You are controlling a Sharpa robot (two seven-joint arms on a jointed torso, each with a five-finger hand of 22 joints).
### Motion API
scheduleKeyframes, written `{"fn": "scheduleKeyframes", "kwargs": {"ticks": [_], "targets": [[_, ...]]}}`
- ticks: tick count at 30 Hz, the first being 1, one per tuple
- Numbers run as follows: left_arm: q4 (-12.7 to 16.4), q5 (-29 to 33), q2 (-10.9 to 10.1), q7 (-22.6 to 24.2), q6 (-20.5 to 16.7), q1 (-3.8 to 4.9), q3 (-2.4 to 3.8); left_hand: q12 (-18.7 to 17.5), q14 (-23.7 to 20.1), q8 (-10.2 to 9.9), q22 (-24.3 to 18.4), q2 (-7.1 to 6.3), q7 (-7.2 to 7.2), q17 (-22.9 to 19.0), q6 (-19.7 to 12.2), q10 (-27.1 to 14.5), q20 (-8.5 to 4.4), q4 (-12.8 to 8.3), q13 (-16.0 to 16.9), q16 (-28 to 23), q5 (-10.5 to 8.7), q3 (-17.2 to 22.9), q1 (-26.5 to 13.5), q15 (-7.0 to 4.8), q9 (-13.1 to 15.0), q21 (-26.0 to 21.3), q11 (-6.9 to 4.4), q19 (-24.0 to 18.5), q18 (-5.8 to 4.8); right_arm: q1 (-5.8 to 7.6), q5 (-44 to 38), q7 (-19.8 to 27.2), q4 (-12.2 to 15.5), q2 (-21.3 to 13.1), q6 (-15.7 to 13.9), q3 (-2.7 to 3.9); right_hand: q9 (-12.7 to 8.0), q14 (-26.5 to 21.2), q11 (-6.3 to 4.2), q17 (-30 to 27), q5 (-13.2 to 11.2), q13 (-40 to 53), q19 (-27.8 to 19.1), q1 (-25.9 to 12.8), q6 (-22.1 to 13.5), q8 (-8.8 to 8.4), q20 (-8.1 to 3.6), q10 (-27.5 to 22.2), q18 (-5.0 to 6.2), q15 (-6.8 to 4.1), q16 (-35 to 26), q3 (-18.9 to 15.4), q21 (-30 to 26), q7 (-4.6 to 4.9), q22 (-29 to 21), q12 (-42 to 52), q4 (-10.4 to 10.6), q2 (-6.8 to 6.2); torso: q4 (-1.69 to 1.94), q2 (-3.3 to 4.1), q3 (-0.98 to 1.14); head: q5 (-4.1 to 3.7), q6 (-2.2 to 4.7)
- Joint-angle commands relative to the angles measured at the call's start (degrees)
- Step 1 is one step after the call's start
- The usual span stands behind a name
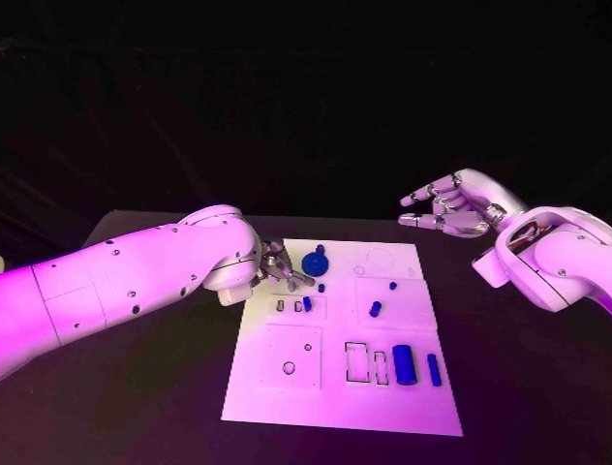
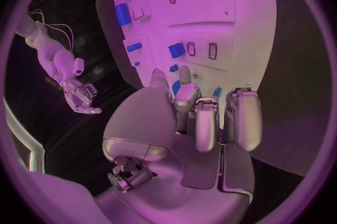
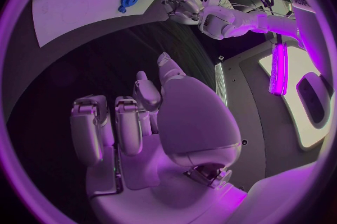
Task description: Assemble the parts on the task board
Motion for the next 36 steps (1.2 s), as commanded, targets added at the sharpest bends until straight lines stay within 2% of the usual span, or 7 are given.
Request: {"fn": "scheduleKeyframes", "kwargs": {"ticks": [1, 9, 20, 36], "targets": [[-1.12, -1.48, 0.99, -0.89, 3.85, 0.07, -0.15, 0.42, 6.04, 0.62, 2.27, 0.14, 0.0, 15.07, -0.64, 0.11, -0.46, -0.03, 0.17, 0.17, -0.07, -0.72, -0.88, -0.29, 0.65, 0.29, -0.32, 1.92, -0.98, 0.01, -0.25, -0.23, -0.09, 0.15, 0.48, 0.0, 0.04, 5.22, 0.16, 12.44, 0.18, -0.05, 4.17, 0.61, -0.13, 0.21, 0.32, -0.43, 0.04, 0.34, -0.27, -0.3, -0.36, -0.01, 11.66, -0.2, -0.09, -0.05, -0.07, 0.18, -0.04, 0.03, -0.17], [-3.17, -1.89, 2.94, -0.97, 4.81, 0.02, -0.42, 0.59, 6.04, 0.96, 2.66, 0.16, -0.06, 15.07, -0.76, 0.22, -0.49, -0.02, 0.38, 0.17, -0.26, -1.1, -1.37, -0.32, 1.09, 0.5, -0.36, 2.03, -1.05, 0.0, -0.3, -0.23, -0.32, 0.36, 0.51, -0.01, 0.04, 5.17, 0.16, 12.23, 0.35, -0.25, 4.02, 0.68, -0.12, 0.21, 0.31, -0.56, 0.1, 0.33, -0.41, -0.34, -0.5, -0.01, 11.4, -0.53, -0.11, -0.04, -0.41, 0.62, 0.01, 0.31, -0.19], [-4.9, -1.94, 4.38, -1.06, 6.73, -0.12, -0.58, 0.71, 6.04, 1.15, 2.95, 0.24, -0.12, 15.07, -0.79, 0.3, -0.5, -0.14, 0.52, 0.17, -0.17, -1.11, -1.23, -0.34, 1.33, 0.65, -0.4, 2.12, -1.11, -0.01, -0.31, -0.21, -0.45, 0.57, 0.65, -0.03, 0.05, 5.13, 0.16, 12.09, 0.58, -0.37, 3.95, 0.63, -0.11, 0.22, 0.31, -0.63, 0.13, 0.33, -0.5, -0.46, -0.57, 0.0, 11.28, -0.65, -0.02, 0.0, -0.42, 0.61, 0.03, 0.43, -0.57], [-5.28, -2.39, 4.96, -1.21, 9.23, -0.2, -0.63, 1.02, 6.04, 1.57, 3.59, 0.47, -0.21, 15.07, -0.93, 0.51, -0.55, -0.28, 0.91, 0.17, 0.18, -1.02, -0.63, -0.4, 1.9, 1.01, -0.48, 2.31, -1.23, -0.02, -0.32, -0.2, -0.58, 0.65, 0.78, -0.07, 0.05, 5.13, 0.17, 12.08, 0.67, -0.4, 3.93, 0.58, -0.1, 0.23, 0.3, -0.64, 0.14, 0.33, -0.5, -0.52, -0.6, 0.0, 11.23, -0.67, 0.03, 0.03, -0.38, 0.63, 0.0, 0.43, -0.92]]}}
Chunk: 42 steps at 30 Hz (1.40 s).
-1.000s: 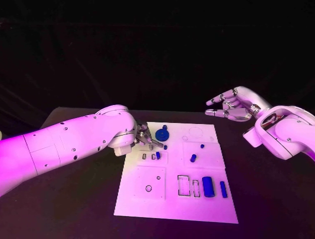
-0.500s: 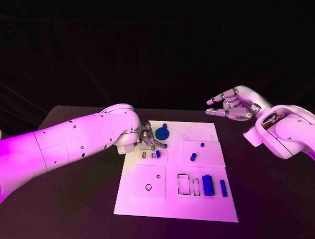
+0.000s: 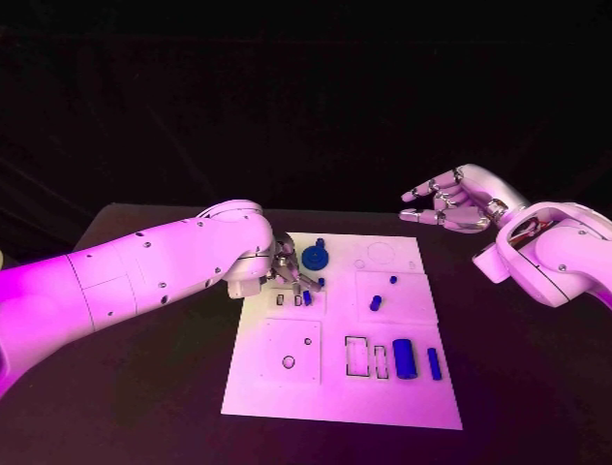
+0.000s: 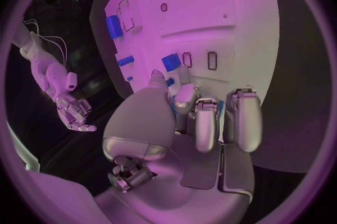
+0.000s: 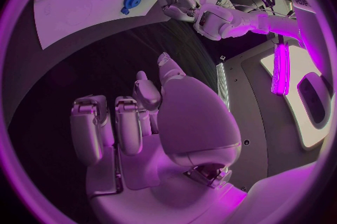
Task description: Assemble the parts on the task board
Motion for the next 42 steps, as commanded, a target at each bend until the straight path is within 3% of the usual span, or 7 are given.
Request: {"fn": "scheduleKeyframes", "kwargs": {"ticks": [1, 32, 42], "targets": [[-0.09, -0.38, 0.3, -0.17, 2.26, -0.04, -0.01, 0.34, 6.04, 0.35, 3.62, 0.47, 0.06, 15.09, -0.36, 0.23, -0.34, -0.19, 0.1, 0.18, 0.18, -0.16, 0.14, -0.41, 0.09, 0.33, -0.21, 2.11, -0.37, -0.02, -0.3, 0.03, -0.05, 0.11, 0.7, -0.01, 0.05, 5.13, -0.04, 12.05, 0.35, -0.05, 3.93, 0.58, -0.1, 0.23, 0.31, -0.44, 0.14, 0.33, -0.29, -0.36, -0.34, 0.0, 11.26, -0.35, -0.12, 0.03, -0.01, 0.04, -0.01, 0.08, -0.12], [-0.68, -0.09, 1.24, -0.16, 2.92, -0.33, -0.01, 0.73, 6.04, 0.99, 4.37, 0.88, -0.09, 15.09, -0.74, 0.52, -0.46, -0.44, 0.6, 0.18, 1.05, 0.39, 1.97, -0.53, 1.22, 0.75, -0.35, 2.29, -0.5, -0.11, -0.3, 0.32, -0.27, 0.6, 1.11, -0.07, 0.05, 5.19, -0.05, 12.28, 0.6, 0.04, 3.96, 0.46, -0.07, 0.25, 0.3, -0.35, 0.13, 0.32, -0.15, -0.54, -0.32, -0.01, 11.32, -0.08, 0.03, 0.11, -0.08, 0.1, 0.05, 0.04, -0.51], [-0.79, 0.12, 1.36, -0.11, 2.72, -0.39, -0.02, 0.66, 6.04, 1.14, 4.71, 0.89, -0.11, 15.09, -1.31, 0.42, -0.5, -0.96, 0.66, 0.18, 1.21, 2.4, 5.11, -0.56, 2.1, 0.91, -0.37, 2.3, -0.55, -0.14, -0.3, 0.5, -0.28, 0.72, 1.16, -0.08, 0.06, 5.17, -0.06, 12.2, 0.66, -0.04, 3.94, 0.49, -0.06, 0.25, 0.3, -0.38, 0.14, 0.32, -0.2, -0.54, -0.34, -0.01, 11.28, -0.19, 0.04, 0.18, 0.06, 0.09, 0.1, 0.09, -0.62]]}}
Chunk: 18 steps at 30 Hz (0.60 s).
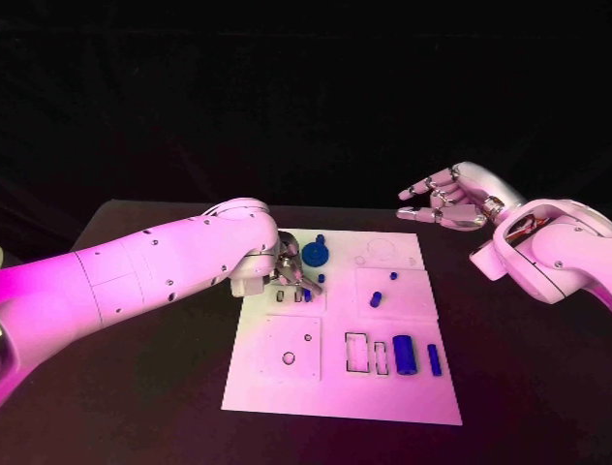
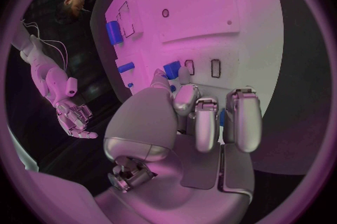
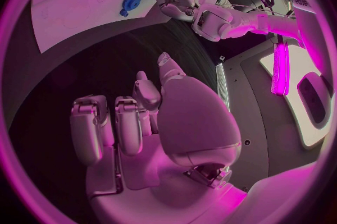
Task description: Assemble the parts on the task board
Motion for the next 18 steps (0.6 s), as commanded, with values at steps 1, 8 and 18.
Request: {"fn": "scheduleKeyframes", "kwargs": {"ticks": [1, 8, 18], "targets": [[0.07, 0.27, 0.16, 0.05, 0.55, -0.02, -0.01, -0.01, 6.02, 0.35, 4.73, 0.04, -0.12, 15.05, -0.57, 0.2, -0.31, -0.23, 0.0, 0.18, 0.35, 0.97, 1.33, -0.55, 0.23, 0.25, -0.19, 2.5, -0.57, -0.03, -0.29, 0.42, 0.01, 0.08, 0.76, 0.0, 0.05, 5.17, -0.06, 12.23, 0.32, -0.03, 3.94, 0.5, -0.07, 0.26, 0.3, -0.39, 0.14, 0.32, -0.2, -0.22, -0.34, -0.01, 11.26, -0.19, 0.04, 0.18, 0.04, -0.01, 0.01, 0.07, -0.02], [0.21, 1.02, 0.11, 0.16, 0.22, -0.03, -0.01, -0.28, 6.02, -0.07, 4.68, 0.81, -0.51, 15.05, -1.15, -0.04, -0.47, -1.61, -0.09, 0.18, 0.75, 4.89, 5.83, -0.81, 0.55, 0.19, -0.52, 2.4, -0.53, -0.05, -0.26, 0.44, -0.1, 0.17, 0.84, -0.02, 0.05, 5.15, -0.06, 12.15, 0.35, -0.09, 3.9, 0.51, -0.07, 0.26, 0.3, -0.42, 0.15, 0.32, -0.25, -0.23, -0.38, -0.01, 11.18, -0.28, 0.04, 0.21, -0.02, 0.01, 0.0, 0.04, -0.1], [1.33, 2.94, -0.85, 0.51, -1.68, -0.1, 0.02, -2.35, 6.02, -2.13, 4.36, -6.64, 0.39, 15.05, -2.93, -0.8, -0.39, -1.99, -1.23, 0.18, 7.99, 29.03, 12.66, -0.54, 0.83, -0.16, 0.08, 2.12, -0.44, -0.1, -0.25, 0.37, -0.44, 0.36, 1.05, -0.07, 0.05, 5.15, -0.06, 12.15, 0.35, -0.09, 3.9, 0.51, -0.07, 0.26, 0.3, -0.42, 0.15, 0.32, -0.25, -0.23, -0.38, -0.01, 11.18, -0.28, 0.04, 0.21, 0.06, 0.04, 0.04, -0.15, -0.17]]}}
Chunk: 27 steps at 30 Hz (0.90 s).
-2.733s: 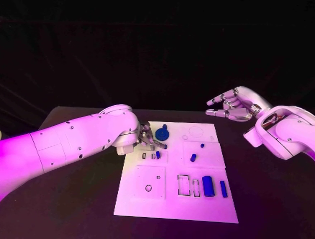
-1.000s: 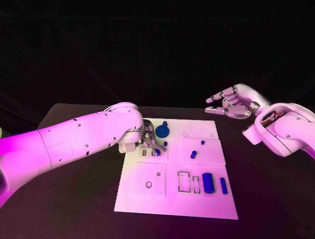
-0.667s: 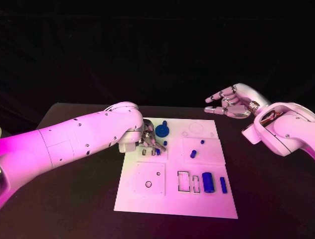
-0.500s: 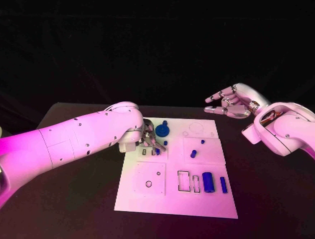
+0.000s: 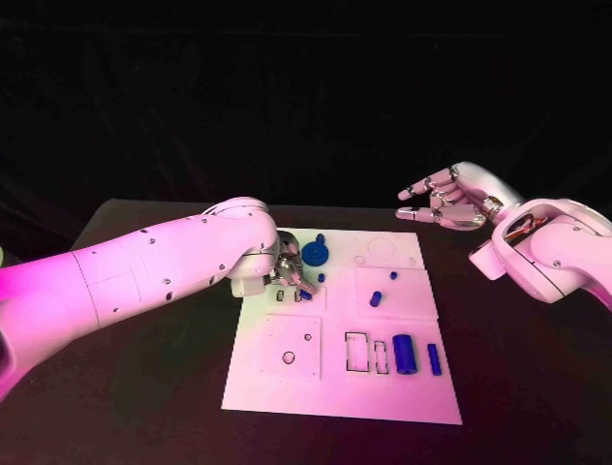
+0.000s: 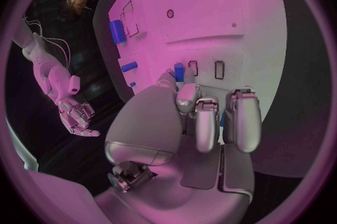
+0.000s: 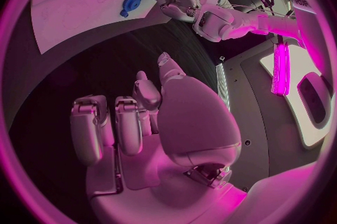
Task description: Assemble the parts on the task board
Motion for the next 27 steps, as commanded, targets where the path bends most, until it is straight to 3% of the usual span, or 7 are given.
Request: {"fn": "scheduleKeyframes", "kwargs": {"ticks": [1, 3, 5, 7, 8, 16, 27], "targets": [[0.6, 1.62, -0.43, 0.39, -1.29, -0.11, -0.03, -0.2, 5.92, 0.61, 4.4, -6.56, 0.4, 15.06, 0.16, 0.53, 0.05, -3.42, 0.3, 0.18, 0.04, 18.59, -1.79, 0.24, 1.55, -0.16, 0.88, 2.02, -0.39, -0.06, -0.25, 0.33, -0.16, 0.15, 0.88, -0.02, 0.05, 5.15, -0.06, 12.16, 0.35, -0.09, 3.9, 0.51, -0.07, 0.26, 0.3, -0.42, 0.16, 0.32, -0.25, -0.23, -0.38, -0.01, 11.2, -0.28, 0.05, 0.21, 0.05, 0.02, 0.03, -0.11, -0.06], [1.02, 1.77, -0.82, 0.45, -1.8, -0.12, 0.01, -0.18, 5.92, 1.01, 4.48, -8.24, 0.38, 15.06, -0.05, 0.66, 0.2, -4.42, 0.31, 0.18, 0.13, 22.66, -2.41, 0.53, 2.16, -0.15, 0.06, 2.04, -0.43, -0.08, -0.24, 0.32, -0.27, 0.21, 0.93, -0.03, 0.05, 5.14, -0.06, 12.12, 0.39, -0.11, 3.88, 0.53, -0.07, 0.26, 0.3, -0.43, 0.17, 0.32, -0.28, -0.25, -0.4, -0.01, 11.17, -0.3, 0.05, 0.23, 0.06, 0.0, 0.04, -0.08, -0.07], [1.53, 1.92, -1.27, 0.52, -2.44, -0.12, 0.08, -0.06, 5.92, 1.36, 4.53, -9.1, 0.22, 15.06, -0.11, 0.83, 0.24, -4.93, 0.44, 0.18, 0.04, 25.16, -3.47, 0.53, 2.62, -0.14, 0.19, 2.05, -0.44, -0.11, -0.24, 0.33, -0.37, 0.27, 0.96, -0.05, 0.05, 5.13, -0.06, 12.09, 0.42, -0.12, 3.87, 0.54, -0.07, 0.26, 0.29, -0.43, 0.17, 0.31, -0.3, -0.26, -0.4, -0.01, 11.15, -0.31, 0.05, 0.23, 0.08, 0.0, 0.06, -0.11, -0.08], [2.05, 2.01, -1.72, 0.58, -3.05, -0.12, 0.14, -0.06, 5.92, 1.36, 4.53, -9.1, 0.22, 15.06, -0.11, 0.83, 0.24, -4.93, 0.44, 0.18, 0.04, 25.16, -3.47, 0.53, 2.62, -0.14, 0.19, 2.05, -0.44, -0.13, -0.23, 0.38, -0.47, 0.32, 0.92, -0.06, 0.05, 5.13, -0.06, 12.09, 0.42, -0.12, 3.87, 0.54, -0.07, 0.26, 0.29, -0.43, 0.17, 0.31, -0.3, -0.26, -0.4, -0.01, 11.15, -0.31, 0.05, 0.23, 0.11, -0.03, 0.1, -0.14, -0.1], [2.35, 2.05, -1.97, 0.62, -3.39, -0.12, 0.17, 0.11, 5.92, 1.99, 4.74, -10.41, 0.33, 15.06, -0.25, 1.08, 0.35, -6.16, 0.61, 0.18, -0.19, 29.19, -5.9, 0.47, 3.51, -0.06, 0.14, 2.13, -0.49, -0.14, -0.23, 0.46, -0.52, 0.35, 0.83, -0.06, 0.05, 5.12, -0.06, 12.05, 0.42, -0.14, 3.85, 0.54, -0.07, 0.26, 0.29, -0.45, 0.18, 0.31, -0.32, -0.27, -0.43, -0.01, 11.11, -0.34, 0.05, 0.24, 0.09, -0.02, 0.08, -0.12, -0.07], [4.55, 1.61, -3.84, 0.91, -7.4, -0.44, 0.26, 0.45, 5.92, 2.59, 5.25, -11.22, 0.19, 15.06, -0.35, 1.42, 0.32, -7.89, 0.98, 0.18, -0.37, 32.47, -8.34, 0.46, 4.39, 0.19, 0.26, 2.31, -0.58, -0.24, -0.24, 0.73, -0.9, 0.33, 0.47, -0.1, 0.05, 5.1, -0.06, 11.96, 0.53, -0.2, 3.78, 0.57, -0.08, 0.25, 0.29, -0.49, 0.21, 0.31, -0.39, -0.29, -0.5, -0.01, 10.98, -0.43, 0.06, 0.27, 0.22, -0.06, 0.02, -0.3, -0.06], [6.59, -1.73, -5.19, 1.0, -12.5, -2.29, 0.19, 1.25, 5.92, 2.99, 6.16, -11.46, 0.1, 15.06, -0.24, 2.03, 0.27, -8.88, 1.82, 0.18, -0.52, 33.88, -9.73, 0.41, 4.9, 0.71, 0.18, 2.66, -0.76, -0.28, -0.23, 0.89, -1.11, 0.17, 0.51, -0.13, 0.05, 5.09, -0.06, 11.91, 0.6, -0.27, 3.75, 0.57, -0.08, 0.25, 0.29, -0.54, 0.23, 0.31, -0.42, -0.33, -0.53, 0.0, 10.92, -0.52, 0.07, 0.28, 0.6, -0.11, -0.01, -0.5, -0.31]]}}
